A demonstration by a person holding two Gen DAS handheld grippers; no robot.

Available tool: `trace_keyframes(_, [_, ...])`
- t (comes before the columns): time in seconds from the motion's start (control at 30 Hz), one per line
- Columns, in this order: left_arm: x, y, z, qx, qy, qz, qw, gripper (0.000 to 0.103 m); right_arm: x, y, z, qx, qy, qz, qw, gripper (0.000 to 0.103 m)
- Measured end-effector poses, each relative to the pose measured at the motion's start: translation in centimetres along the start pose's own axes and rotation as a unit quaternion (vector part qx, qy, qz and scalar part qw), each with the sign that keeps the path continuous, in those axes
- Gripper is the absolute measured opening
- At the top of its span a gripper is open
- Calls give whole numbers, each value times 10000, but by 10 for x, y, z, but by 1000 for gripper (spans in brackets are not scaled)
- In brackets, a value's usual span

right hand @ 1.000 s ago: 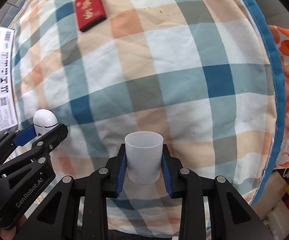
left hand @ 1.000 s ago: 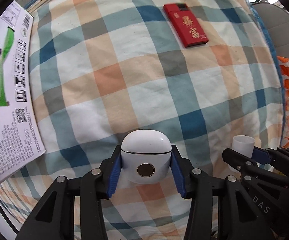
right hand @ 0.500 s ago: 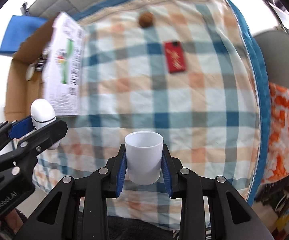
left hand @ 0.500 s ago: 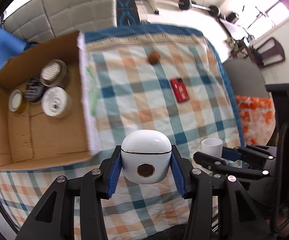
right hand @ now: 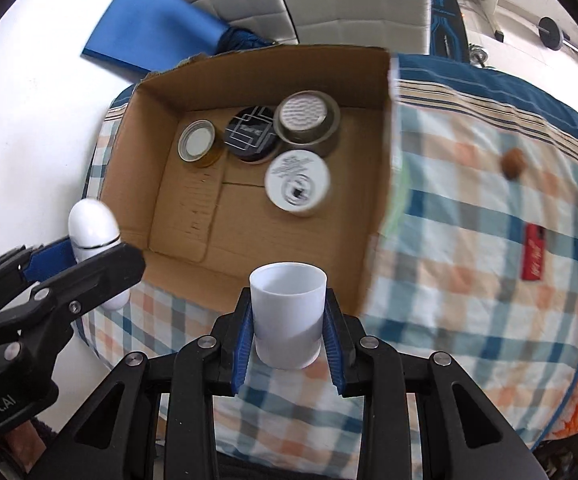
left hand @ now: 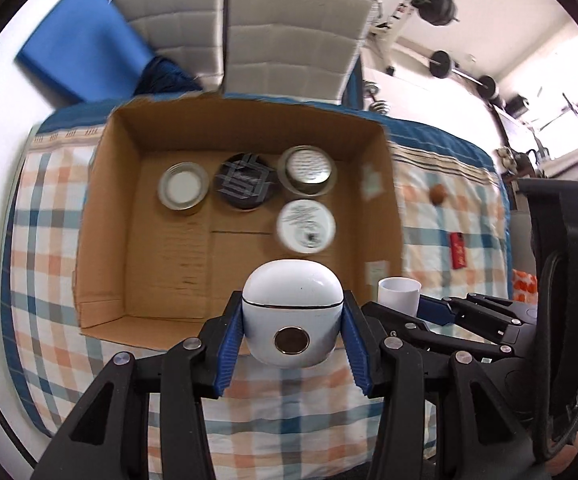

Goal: Organize rigid objects
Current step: 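Carry the earbud case with left tool while right tool carries the white cup over the box, then release the earbud case into the box with left tool while right tool releases the cup, then withdraw both open tools from the box toward the walnut and red box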

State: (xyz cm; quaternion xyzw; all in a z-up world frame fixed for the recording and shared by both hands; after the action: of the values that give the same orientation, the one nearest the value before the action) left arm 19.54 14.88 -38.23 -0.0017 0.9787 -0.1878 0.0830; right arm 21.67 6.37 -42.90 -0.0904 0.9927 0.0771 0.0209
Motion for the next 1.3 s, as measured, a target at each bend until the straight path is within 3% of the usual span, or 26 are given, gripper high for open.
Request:
trace_keyframes(0.3, [-24, 107, 70, 62, 836, -798, 9933, 43, -48, 48, 103, 110, 510, 77, 9986, 34])
trace_keyframes(0.47, [-28, 130, 105, 80, 1215, -897, 9885, 43, -63, 64, 130, 103, 598, 169, 9980, 34])
trace_keyframes(0.63, [-33, 139, 112, 113, 1284, -970, 9869, 44, -73, 76, 145, 146, 617, 159, 9979, 35])
trace_keyframes(0.7, [-35, 140, 111, 68, 1302, -944, 9870, 48, -74, 76, 146, 326, 617, 134, 9975, 35])
trace_keyframes(0.77, [-36, 139, 108, 20, 1293, -936, 9872, 67, -76, 80, 146, 319, 621, 118, 9975, 43])
trace_keyframes(0.9, [-42, 138, 92, 117, 1101, -1058, 9882, 72, -78, 83, 138, 216, 577, 169, 9980, 65])
trace_keyframes(1.07, [-43, 127, 59, -80, 741, -891, 9932, 86, -68, 80, 119, 268, 475, 121, 9984, 77])
trace_keyframes(1.2, [-37, 107, 32, -40, 527, -813, 9953, 87, -59, 70, 99, 265, 333, 119, 9990, 92])
trace_keyframes(1.3, [-43, 93, 13, -18, 311, -702, 9970, 100, -51, 57, 79, 208, 195, 179, 9994, 96])
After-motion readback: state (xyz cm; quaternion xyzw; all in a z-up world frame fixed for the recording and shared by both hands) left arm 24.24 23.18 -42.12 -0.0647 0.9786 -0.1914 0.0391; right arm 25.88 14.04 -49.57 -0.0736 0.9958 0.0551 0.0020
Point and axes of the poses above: each gripper's, at about its wrist camera, not at the fingertips, and z roughly the way its jaws point, y to its left, x to its underside, the point moved 8 cm from there along z, roughly the way its jaws point, and after that the axes turned 10 degrees about x, right-handed, at the moved point
